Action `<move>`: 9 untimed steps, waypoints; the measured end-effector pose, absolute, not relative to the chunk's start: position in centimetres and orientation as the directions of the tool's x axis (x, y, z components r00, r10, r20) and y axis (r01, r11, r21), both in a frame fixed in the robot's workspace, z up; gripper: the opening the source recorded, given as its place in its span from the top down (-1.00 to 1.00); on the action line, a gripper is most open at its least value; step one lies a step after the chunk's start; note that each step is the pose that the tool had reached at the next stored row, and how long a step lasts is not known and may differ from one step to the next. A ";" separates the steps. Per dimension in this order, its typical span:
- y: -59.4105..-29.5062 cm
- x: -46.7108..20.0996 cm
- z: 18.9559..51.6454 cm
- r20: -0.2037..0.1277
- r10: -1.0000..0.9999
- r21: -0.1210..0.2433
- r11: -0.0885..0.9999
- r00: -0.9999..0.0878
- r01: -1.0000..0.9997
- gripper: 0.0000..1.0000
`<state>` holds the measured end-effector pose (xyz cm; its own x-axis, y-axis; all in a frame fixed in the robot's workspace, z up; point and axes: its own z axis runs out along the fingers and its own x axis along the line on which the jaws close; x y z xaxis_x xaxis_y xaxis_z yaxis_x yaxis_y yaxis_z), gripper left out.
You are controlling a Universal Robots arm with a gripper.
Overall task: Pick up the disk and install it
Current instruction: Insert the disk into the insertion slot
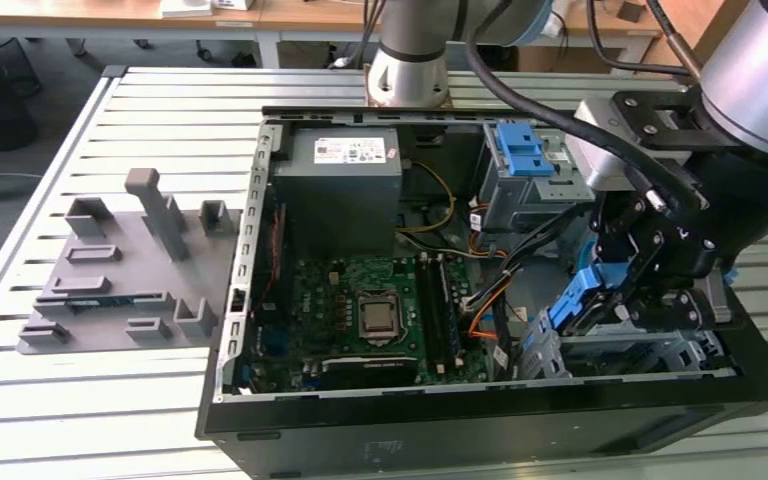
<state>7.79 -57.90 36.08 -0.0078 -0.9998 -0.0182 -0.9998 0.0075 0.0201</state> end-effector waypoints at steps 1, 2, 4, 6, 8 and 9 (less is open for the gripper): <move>-57.9 7.8 36.0 -0.018 -1.000 0.020 0.007 -0.008 -1.000 0.27; -57.9 7.8 35.9 -0.018 -1.000 0.020 0.007 -0.008 -1.000 0.27; -57.9 7.8 35.7 -0.019 -1.000 0.020 0.007 -0.008 -1.000 0.27; -57.9 7.8 35.5 -0.019 -1.000 0.020 0.007 -0.008 -1.000 0.27; -58.0 7.8 35.3 -0.019 -1.000 0.020 0.007 -0.008 -1.000 0.27; -58.0 7.8 35.2 -0.019 -1.000 0.020 0.007 -0.008 -1.000 0.27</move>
<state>7.82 -57.96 35.16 -0.0078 -0.9998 -0.0193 -0.9998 0.0074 0.0202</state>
